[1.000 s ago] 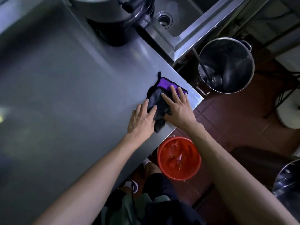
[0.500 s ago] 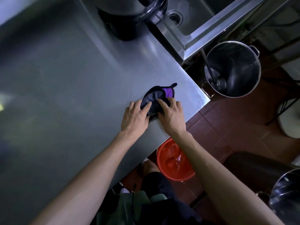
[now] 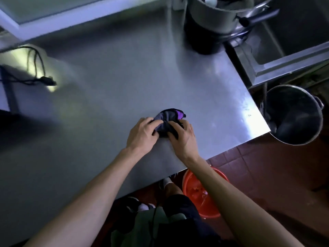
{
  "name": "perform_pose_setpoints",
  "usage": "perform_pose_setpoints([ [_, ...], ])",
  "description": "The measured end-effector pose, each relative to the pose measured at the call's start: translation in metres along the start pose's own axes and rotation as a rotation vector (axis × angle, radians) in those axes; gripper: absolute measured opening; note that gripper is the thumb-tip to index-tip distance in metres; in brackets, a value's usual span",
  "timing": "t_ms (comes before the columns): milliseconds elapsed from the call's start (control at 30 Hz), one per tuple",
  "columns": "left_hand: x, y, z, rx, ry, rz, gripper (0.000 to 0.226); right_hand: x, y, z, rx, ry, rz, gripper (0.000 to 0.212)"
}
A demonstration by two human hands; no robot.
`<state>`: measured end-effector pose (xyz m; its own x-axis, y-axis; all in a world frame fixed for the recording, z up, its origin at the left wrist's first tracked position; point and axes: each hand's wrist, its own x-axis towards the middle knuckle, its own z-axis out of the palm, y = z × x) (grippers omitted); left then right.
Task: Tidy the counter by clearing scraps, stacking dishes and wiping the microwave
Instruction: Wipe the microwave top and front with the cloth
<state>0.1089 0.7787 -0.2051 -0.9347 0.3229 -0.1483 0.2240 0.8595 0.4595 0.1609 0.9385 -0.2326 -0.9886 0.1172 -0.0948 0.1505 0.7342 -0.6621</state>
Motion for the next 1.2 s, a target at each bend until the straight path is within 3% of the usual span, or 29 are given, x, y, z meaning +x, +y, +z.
perform_pose_setpoints([
  [500,-0.207,-0.167,-0.165,-0.054,0.521,-0.178,0.051,-0.071,-0.252,0.105,0.020,-0.041,-0.504,0.042],
  [833,-0.328,-0.242,-0.248,0.047,0.705,-0.253,0.048,-0.127,-0.385,0.158,0.057,-0.038,-0.779,0.040],
  [1033,-0.351,-0.274,-0.285,0.069,0.822,-0.290,0.047,-0.122,-0.443,0.175,0.066,-0.018,-0.881,0.041],
  [1200,-0.349,-0.311,-0.309,0.085,0.823,-0.298,0.045,-0.104,-0.479,0.202,0.054,-0.022,-0.900,0.042],
])
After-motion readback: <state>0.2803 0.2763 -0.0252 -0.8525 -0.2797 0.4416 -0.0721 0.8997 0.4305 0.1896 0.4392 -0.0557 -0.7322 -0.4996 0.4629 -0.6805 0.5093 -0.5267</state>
